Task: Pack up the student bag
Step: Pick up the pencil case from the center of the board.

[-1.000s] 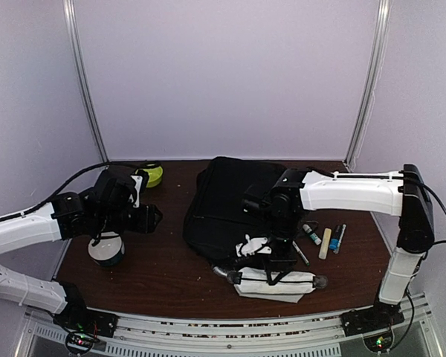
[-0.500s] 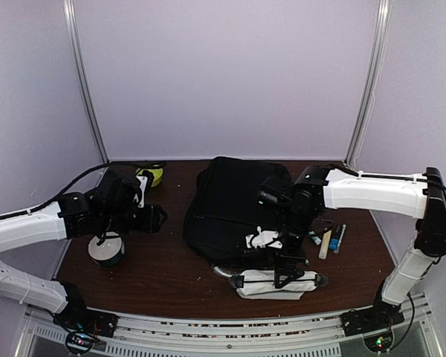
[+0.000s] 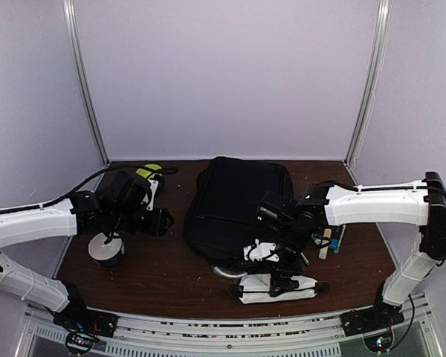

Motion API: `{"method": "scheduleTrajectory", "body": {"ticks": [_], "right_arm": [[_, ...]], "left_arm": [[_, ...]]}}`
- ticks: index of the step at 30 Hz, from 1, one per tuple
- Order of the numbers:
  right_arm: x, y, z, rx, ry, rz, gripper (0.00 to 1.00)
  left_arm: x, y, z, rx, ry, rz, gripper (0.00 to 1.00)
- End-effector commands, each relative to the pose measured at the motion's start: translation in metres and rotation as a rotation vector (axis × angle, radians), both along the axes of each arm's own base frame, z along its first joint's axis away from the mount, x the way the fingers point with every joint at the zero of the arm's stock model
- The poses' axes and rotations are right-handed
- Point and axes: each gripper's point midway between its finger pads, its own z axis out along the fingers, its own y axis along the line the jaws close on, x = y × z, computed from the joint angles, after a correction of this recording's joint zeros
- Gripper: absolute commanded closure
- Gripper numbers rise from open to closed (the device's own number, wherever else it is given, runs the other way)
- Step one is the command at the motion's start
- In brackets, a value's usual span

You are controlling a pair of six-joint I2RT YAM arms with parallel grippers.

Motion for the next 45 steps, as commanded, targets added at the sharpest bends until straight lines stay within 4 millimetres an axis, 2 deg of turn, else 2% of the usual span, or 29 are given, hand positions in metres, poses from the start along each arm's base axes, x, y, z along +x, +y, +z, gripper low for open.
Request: {"method": "scheduleTrajectory", "body": {"ticks": [1, 8, 13, 16, 19, 22, 26, 28, 30, 33, 38, 41, 45], "right_arm": [[-0.011, -0.002, -0.006, -0.011, 0.009, 0.030, 0.04], [-0.017, 0.000, 0.025, 0.081, -0.045, 0.041, 0.00], [-0.011, 0.001, -0.006, 0.013, -0.185, 0.019, 0.00], [-0.001, 0.002, -0.013, -0.004, -0.253, -0.001, 0.03], [0.011, 0.004, -0.015, -0.024, -0.302, -0.030, 0.20], [0.013, 0.005, -0.011, -0.025, -0.306, -0.049, 0.36], [0.014, -0.001, 0.004, -0.002, -0.296, -0.055, 0.58], [0.014, -0.006, 0.015, 0.022, -0.257, -0.073, 0.71], [0.015, -0.014, 0.025, 0.045, -0.211, -0.104, 0.80], [0.021, -0.034, 0.040, 0.069, -0.172, -0.157, 0.87], [0.042, -0.073, 0.063, 0.094, -0.198, -0.272, 0.96], [0.056, -0.094, 0.071, 0.116, -0.209, -0.358, 0.98], [0.071, -0.114, 0.080, 0.162, -0.202, -0.475, 0.99]], "left_arm": [[0.010, -0.023, 0.020, 0.025, -0.048, -0.114, 0.52], [0.011, -0.036, 0.011, 0.038, -0.030, -0.176, 0.53], [0.015, -0.042, 0.009, 0.025, -0.038, -0.181, 0.52], [0.015, -0.047, 0.010, 0.028, -0.038, -0.209, 0.53], [0.013, -0.052, 0.011, 0.040, -0.044, -0.259, 0.54], [0.005, -0.060, 0.012, 0.079, -0.062, -0.356, 0.55], [-0.011, -0.078, 0.010, 0.152, -0.128, -0.525, 0.54], [-0.022, -0.089, 0.003, 0.205, -0.158, -0.623, 0.53], [-0.029, -0.097, -0.006, 0.272, -0.192, -0.695, 0.52], [-0.040, -0.110, -0.017, 0.320, -0.221, -0.788, 0.53], [-0.054, -0.135, -0.027, 0.381, -0.299, -0.926, 0.55], [-0.055, -0.151, -0.027, 0.418, -0.335, -0.968, 0.56], [-0.062, -0.165, -0.043, 0.504, -0.330, -1.051, 0.58]]}}
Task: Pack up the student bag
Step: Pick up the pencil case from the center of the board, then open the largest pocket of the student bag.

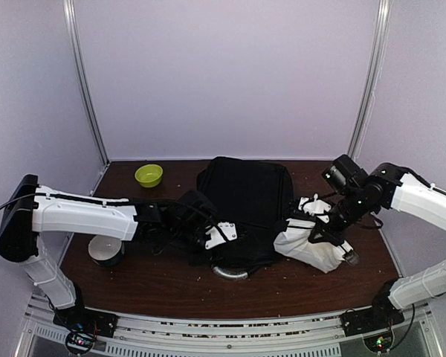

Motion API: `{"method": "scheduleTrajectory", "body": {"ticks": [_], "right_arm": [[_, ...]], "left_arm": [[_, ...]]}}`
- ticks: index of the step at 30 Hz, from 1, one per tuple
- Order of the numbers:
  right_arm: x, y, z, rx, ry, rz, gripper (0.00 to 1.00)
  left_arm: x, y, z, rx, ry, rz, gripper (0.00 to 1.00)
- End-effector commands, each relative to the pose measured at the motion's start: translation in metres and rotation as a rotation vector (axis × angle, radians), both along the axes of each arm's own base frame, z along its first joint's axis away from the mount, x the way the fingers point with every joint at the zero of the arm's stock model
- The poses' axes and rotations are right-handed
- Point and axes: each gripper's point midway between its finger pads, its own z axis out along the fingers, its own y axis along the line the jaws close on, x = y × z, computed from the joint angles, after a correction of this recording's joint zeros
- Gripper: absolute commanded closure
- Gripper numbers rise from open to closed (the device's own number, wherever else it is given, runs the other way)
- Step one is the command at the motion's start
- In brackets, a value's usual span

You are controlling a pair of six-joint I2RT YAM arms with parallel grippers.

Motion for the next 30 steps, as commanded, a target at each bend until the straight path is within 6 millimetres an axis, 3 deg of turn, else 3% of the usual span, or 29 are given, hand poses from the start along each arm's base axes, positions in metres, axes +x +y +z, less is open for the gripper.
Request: {"method": "scheduleTrajectory", "body": {"ticks": [1, 14, 24, 30], "right_arm": [[0.004, -0.013, 0.014, 0.080, 0.014, -0.060, 0.99], [0.013, -0.015, 0.016, 0.130, 0.013, -0.097, 0.99], [0.017, -0.012, 0.017, 0.137, 0.020, -0.099, 1.00], [0.018, -0.009, 0.018, 0.150, 0.028, -0.101, 1.00]], "left_arm": [[-0.001, -0.024, 0.003, 0.042, -0.107, -0.113, 0.57], [0.021, -0.032, -0.032, 0.237, -0.212, -0.084, 0.57], [0.009, -0.034, -0.056, 0.279, -0.163, -0.139, 0.56], [0.021, -0.033, -0.060, 0.313, -0.222, -0.085, 0.59]]}}
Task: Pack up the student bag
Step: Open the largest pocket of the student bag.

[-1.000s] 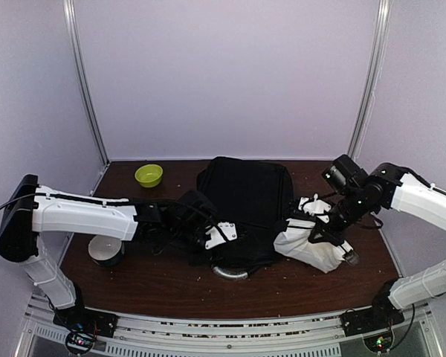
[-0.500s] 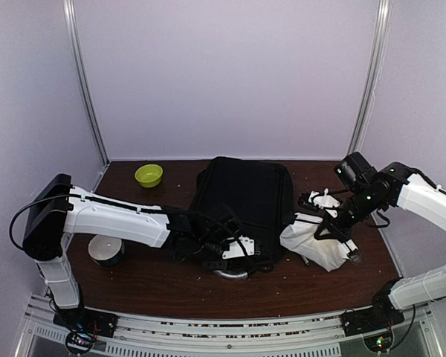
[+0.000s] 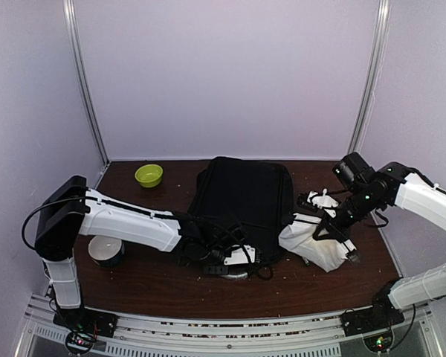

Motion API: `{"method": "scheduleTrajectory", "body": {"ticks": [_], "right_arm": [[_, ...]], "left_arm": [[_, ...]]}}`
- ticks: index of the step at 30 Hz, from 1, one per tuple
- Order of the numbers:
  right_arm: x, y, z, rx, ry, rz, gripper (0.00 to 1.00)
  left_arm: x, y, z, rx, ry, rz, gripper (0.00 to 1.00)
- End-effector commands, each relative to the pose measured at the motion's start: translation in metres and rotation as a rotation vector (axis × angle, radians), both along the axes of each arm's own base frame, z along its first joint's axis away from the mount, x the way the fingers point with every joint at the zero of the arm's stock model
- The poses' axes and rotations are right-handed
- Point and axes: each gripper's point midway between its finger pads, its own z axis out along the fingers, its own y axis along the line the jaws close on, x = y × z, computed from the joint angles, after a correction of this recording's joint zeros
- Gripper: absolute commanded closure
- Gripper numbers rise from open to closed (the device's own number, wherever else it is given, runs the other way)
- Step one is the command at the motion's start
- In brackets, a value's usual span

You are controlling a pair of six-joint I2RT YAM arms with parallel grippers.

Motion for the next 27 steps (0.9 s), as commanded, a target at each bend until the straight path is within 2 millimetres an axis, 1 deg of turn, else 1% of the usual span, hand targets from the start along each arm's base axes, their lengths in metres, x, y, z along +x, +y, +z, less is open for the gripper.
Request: {"method": "scheduleTrajectory", "body": {"ticks": [1, 3, 6, 8, 14, 17, 22, 27], "right_arm": [[0.010, 0.010, 0.015, 0.057, -0.036, 0.000, 1.00], [0.010, 0.010, 0.016, 0.059, -0.036, 0.002, 1.00], [0.011, 0.010, 0.018, 0.059, -0.040, 0.001, 1.00], [0.013, 0.011, 0.023, 0.063, -0.051, 0.001, 1.00], [0.017, 0.012, 0.044, 0.076, -0.085, -0.004, 1.00], [0.019, 0.012, 0.058, 0.091, -0.115, -0.012, 1.00], [0.024, 0.011, 0.085, 0.113, -0.175, -0.029, 1.00], [0.021, 0.015, 0.116, 0.175, -0.226, -0.021, 1.00]], "left_arm": [[0.012, -0.006, 0.003, 0.004, -0.068, 0.029, 0.60], [0.018, -0.006, 0.008, 0.002, -0.095, 0.050, 0.65], [0.025, -0.006, 0.019, -0.014, -0.132, 0.080, 0.76], [0.029, -0.006, 0.028, -0.037, -0.158, 0.101, 0.83], [0.033, -0.014, 0.069, -0.162, -0.187, 0.142, 0.99], [0.039, -0.016, 0.088, -0.225, -0.191, 0.169, 1.00], [0.056, -0.017, 0.119, -0.350, -0.152, 0.241, 1.00], [0.073, -0.016, 0.153, -0.482, -0.102, 0.291, 1.00]]}}
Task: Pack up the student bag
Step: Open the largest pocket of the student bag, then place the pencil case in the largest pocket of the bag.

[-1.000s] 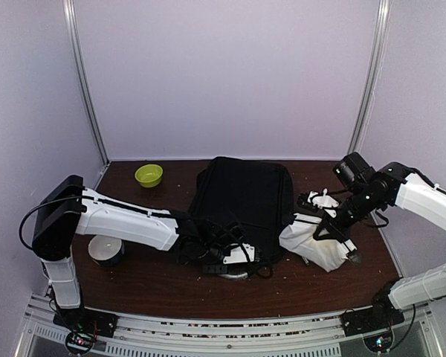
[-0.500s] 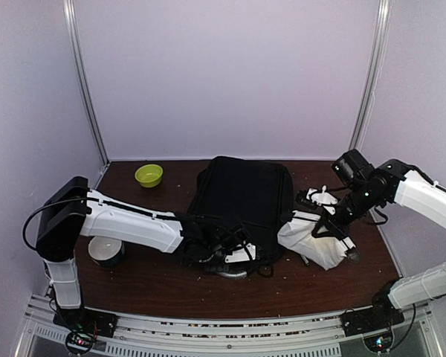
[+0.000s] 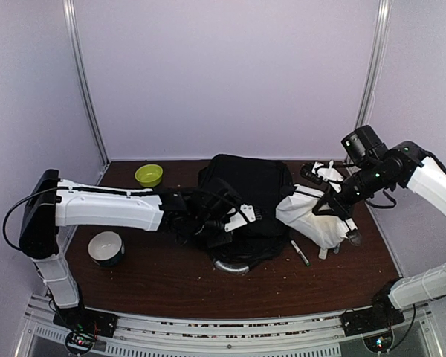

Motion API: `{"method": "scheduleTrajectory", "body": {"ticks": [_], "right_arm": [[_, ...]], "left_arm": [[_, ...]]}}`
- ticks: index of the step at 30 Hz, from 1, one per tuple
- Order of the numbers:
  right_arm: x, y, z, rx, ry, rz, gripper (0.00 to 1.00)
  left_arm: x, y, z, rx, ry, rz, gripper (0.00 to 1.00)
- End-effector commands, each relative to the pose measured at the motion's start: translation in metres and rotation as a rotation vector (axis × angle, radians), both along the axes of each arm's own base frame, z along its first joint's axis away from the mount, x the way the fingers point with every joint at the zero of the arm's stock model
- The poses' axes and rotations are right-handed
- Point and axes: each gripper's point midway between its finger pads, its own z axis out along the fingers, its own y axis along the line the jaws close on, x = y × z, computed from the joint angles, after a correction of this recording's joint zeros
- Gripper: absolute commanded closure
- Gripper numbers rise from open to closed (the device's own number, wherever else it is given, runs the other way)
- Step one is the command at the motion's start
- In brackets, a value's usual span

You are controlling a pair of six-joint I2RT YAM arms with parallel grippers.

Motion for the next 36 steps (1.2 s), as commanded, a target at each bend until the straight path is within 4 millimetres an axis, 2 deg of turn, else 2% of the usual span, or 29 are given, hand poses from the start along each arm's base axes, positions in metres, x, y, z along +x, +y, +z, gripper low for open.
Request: {"method": "scheduleTrajectory", "body": {"ticks": [1, 6, 10, 16, 22, 26, 36], "right_arm": [[-0.002, 0.004, 0.048, 0.100, -0.102, 0.006, 1.00], [-0.008, 0.012, 0.062, 0.149, -0.123, 0.060, 1.00], [-0.016, 0.027, 0.069, 0.165, -0.144, 0.146, 1.00], [-0.037, 0.064, 0.075, 0.162, -0.184, 0.344, 1.00], [-0.058, 0.100, 0.069, 0.122, -0.163, 0.528, 1.00], [-0.060, 0.117, 0.068, 0.094, -0.178, 0.585, 1.00], [-0.053, 0.138, 0.062, 0.015, -0.247, 0.631, 1.00]], "left_arm": [[0.026, -0.011, 0.069, -0.266, -0.006, 0.063, 1.00], [0.039, -0.015, 0.100, -0.374, 0.015, 0.056, 1.00], [0.049, -0.020, 0.113, -0.414, 0.032, 0.055, 1.00], [0.065, -0.023, 0.126, -0.525, 0.123, 0.068, 1.00], [0.074, -0.022, 0.145, -0.609, 0.191, 0.080, 1.00], [0.075, -0.024, 0.160, -0.650, 0.203, 0.079, 1.00], [0.079, -0.026, 0.171, -0.682, 0.238, 0.088, 1.00]]}}
